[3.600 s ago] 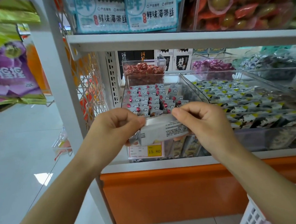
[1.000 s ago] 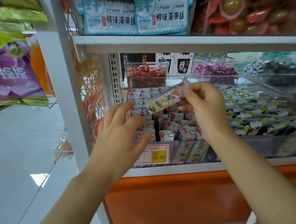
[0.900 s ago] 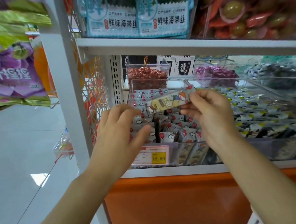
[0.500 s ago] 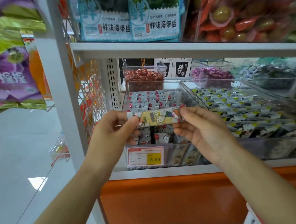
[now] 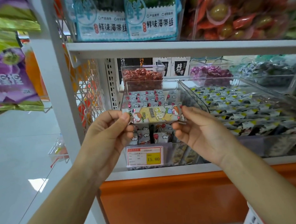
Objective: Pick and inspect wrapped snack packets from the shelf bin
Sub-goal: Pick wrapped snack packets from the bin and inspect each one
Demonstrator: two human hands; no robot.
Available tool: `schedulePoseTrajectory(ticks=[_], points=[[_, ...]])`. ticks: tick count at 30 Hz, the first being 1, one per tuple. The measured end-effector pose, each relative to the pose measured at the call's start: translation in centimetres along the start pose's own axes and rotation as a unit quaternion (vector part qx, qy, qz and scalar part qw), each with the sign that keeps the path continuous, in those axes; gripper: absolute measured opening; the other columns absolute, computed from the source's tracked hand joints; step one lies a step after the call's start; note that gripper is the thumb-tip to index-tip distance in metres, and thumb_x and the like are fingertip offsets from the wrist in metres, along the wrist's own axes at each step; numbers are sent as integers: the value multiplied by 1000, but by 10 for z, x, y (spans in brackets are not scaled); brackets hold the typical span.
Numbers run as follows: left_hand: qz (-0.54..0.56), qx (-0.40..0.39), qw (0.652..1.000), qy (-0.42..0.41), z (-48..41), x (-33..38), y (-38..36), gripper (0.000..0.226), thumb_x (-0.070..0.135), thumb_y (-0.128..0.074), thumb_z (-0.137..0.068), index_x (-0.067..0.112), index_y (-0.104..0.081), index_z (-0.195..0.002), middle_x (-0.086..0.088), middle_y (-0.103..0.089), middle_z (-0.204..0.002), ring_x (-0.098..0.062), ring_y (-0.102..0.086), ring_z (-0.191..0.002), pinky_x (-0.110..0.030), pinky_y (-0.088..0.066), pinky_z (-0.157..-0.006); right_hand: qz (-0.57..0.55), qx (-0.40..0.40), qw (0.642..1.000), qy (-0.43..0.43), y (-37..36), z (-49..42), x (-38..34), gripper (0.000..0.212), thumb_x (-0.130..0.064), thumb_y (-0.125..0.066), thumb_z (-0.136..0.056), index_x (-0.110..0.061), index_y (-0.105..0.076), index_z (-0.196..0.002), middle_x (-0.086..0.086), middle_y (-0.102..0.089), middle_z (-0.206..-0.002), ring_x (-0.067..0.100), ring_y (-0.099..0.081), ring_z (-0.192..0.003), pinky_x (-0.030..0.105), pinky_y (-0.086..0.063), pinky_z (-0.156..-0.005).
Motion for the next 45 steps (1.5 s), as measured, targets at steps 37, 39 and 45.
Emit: schedulePoseTrajectory(ticks=[37,39,45], points=[[-413,-18,905,-103,7,17,-6,15,29,-66,-79,18,-67,-69,3,-68,-70,-12,-63,-69,-22,-53,-65,457,-12,844,281,-15,13,-10,9,-14,-68,-82,-18,-69,-74,-3,-69,-72,7,-63,-66,17,-51,-62],[-452,-20,884,-116,6,18,-6,17,27,-64,-82,20,-66,-68,8,-68,-70,-3,-60,-63,-12,-47,-55,459,-20,844,277,-17,13,-9,8,-15,-68,-82,-18,-69,-75,-4,-69,-72,5,-63,-67,16,-50,-61],[-474,-9,870,-135,6,15,-4,17,35,-59,-83,24,-66,-72,8,-66,-68,-3,-61,-64,-15,-48,-57,454,-7,853,257,-13,8,-7,13,-16,-65,-84,-20,-69,-73,-6,-68,-69,2,-61,-64,12,-47,-62]])
Point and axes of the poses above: each hand's wrist, its own z-axis away from the middle knuckle, its own y-axis out of the back of the hand, x = y × z, the point moved 3 cm from there along -z, towards the middle knuckle
